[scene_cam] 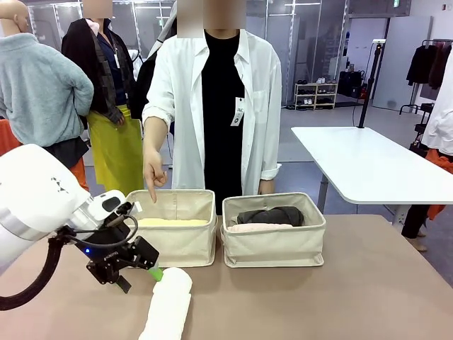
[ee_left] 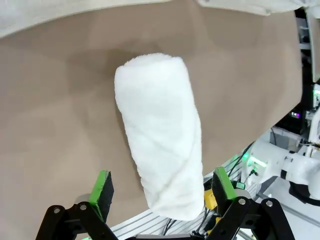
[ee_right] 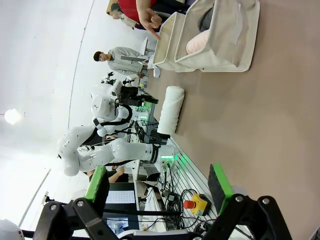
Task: Divide the towels into two baskets.
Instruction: Pick up one hotel-folded towel from the bottom of the table and place it in the Fabric basket indicated by the person.
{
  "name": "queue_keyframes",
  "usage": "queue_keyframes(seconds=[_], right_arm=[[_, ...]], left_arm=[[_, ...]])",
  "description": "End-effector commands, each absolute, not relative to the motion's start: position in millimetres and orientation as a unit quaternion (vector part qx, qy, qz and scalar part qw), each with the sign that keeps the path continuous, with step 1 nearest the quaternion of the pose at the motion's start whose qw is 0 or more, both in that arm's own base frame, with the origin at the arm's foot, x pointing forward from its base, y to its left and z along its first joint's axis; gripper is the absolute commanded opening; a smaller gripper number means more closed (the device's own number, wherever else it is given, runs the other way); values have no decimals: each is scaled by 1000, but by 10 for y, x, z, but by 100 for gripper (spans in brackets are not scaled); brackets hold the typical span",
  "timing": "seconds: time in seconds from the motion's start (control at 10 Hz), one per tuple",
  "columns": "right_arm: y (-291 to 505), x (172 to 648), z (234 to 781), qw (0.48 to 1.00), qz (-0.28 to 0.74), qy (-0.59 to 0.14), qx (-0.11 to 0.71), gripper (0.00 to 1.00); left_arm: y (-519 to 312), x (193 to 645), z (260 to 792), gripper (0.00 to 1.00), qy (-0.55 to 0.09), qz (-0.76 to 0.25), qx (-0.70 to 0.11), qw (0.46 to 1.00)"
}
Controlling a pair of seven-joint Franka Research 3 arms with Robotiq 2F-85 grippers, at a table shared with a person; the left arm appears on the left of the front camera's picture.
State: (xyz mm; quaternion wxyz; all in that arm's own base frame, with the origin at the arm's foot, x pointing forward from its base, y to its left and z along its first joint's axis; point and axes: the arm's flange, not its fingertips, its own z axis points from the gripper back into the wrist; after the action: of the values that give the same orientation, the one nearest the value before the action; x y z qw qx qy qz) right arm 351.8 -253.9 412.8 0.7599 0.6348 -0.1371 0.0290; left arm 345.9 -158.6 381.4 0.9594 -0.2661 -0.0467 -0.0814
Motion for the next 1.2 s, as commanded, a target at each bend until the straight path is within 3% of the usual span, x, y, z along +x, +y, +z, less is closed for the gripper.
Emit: queue_keyframes(seconds=[0.0, 0.7, 1.1], right_arm=[[-2507, 3473, 4138, 765, 28, -138, 629, 100], [-2507, 3473, 4138, 765, 28, -138, 629, 100], [-2507, 3473, 4138, 765, 28, -138, 629, 100]], left_arm=[[-1797, 3505, 3637, 100, -17, -70, -227, 971], [-2172, 3432, 3323, 100, 1, -31, -199, 980], [-2379, 3391, 3197, 100, -5, -43, -223, 974]])
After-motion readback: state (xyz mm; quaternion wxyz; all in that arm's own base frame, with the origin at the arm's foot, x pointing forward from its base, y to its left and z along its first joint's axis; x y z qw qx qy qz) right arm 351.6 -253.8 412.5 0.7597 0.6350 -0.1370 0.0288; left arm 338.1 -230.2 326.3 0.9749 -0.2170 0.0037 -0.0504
